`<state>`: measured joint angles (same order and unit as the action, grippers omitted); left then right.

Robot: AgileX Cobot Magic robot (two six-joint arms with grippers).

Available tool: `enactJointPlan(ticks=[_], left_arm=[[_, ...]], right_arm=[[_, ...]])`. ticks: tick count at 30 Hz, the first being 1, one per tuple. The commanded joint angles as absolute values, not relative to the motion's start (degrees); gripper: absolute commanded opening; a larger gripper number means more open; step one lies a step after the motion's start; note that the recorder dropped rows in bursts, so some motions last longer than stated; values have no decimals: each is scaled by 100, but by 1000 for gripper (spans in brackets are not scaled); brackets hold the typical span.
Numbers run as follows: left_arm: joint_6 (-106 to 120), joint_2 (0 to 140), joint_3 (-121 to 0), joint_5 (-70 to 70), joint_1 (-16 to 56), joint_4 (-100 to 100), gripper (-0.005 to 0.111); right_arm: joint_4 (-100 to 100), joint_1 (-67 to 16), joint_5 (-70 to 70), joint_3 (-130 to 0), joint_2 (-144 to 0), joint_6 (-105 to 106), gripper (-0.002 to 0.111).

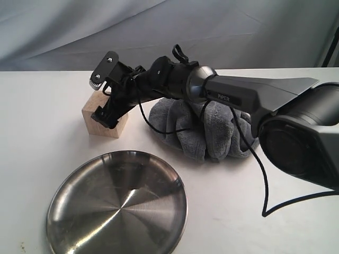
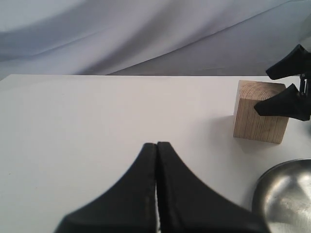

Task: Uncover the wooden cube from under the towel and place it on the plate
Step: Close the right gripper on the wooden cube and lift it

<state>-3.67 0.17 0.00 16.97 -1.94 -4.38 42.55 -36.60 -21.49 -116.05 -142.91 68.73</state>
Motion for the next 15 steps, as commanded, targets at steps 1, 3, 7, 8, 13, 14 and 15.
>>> enactJointPlan(ticks=[1,3,7,8,13,14,15], left_arm=[[-391,0,0,1631,-166,-405,1],[-391,0,0,1631,-166,-405,1],[-391,0,0,1631,-166,-405,1],[-391,0,0,1631,-166,-405,1],[-391,0,0,1631,-166,-405,1],[-391,0,0,1631,-166,-405,1],[-391,0,0,1631,-166,-405,1]], right_arm=[[4298,-3653,-1846,-11580,-14323,6902,105],[4309,-3653,-1870,-11580,-14323,6902,105],[4391,-3653,-2066,-11580,-14323,6902,105],[4391,-3653,-2106,-11580,-14344,6902,105],[4413,-3653,-2169,-11580,-14534,6902,105],[4413,-3653,-2169,-11580,-14557,6902,105],[4413,-3653,-2169,-11580,-14557,6902,105]])
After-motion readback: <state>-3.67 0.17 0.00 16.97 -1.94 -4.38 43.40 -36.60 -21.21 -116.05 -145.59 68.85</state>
